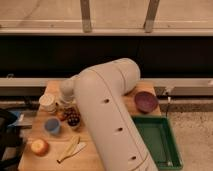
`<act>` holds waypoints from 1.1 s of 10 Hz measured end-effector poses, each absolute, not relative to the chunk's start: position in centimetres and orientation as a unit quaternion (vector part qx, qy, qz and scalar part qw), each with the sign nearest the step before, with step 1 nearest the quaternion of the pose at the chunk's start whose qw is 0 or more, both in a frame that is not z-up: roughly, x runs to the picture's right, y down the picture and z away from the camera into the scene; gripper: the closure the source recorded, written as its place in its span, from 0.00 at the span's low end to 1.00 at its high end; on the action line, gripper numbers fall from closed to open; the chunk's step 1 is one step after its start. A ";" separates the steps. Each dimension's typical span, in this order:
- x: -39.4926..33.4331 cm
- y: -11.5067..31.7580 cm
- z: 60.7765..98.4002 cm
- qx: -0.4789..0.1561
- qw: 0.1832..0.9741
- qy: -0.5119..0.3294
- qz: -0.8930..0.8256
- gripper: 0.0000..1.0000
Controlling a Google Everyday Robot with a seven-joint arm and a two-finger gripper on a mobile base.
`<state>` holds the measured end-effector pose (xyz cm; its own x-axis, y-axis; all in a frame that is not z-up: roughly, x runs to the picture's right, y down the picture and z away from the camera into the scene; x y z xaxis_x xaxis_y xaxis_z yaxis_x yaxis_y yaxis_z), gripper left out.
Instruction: Place fork in paper cup
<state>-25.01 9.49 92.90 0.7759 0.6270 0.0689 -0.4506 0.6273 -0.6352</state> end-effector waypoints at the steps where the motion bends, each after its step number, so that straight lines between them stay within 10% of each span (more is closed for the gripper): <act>1: -24.2 8.5 93.2 -0.313 0.878 -0.164 0.322 1.00; 11: -22.1 0.5 89.2 -0.322 0.803 -0.304 0.400 1.00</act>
<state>-22.15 0.51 89.22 0.4964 0.8372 0.2296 -0.4458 0.4728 -0.7601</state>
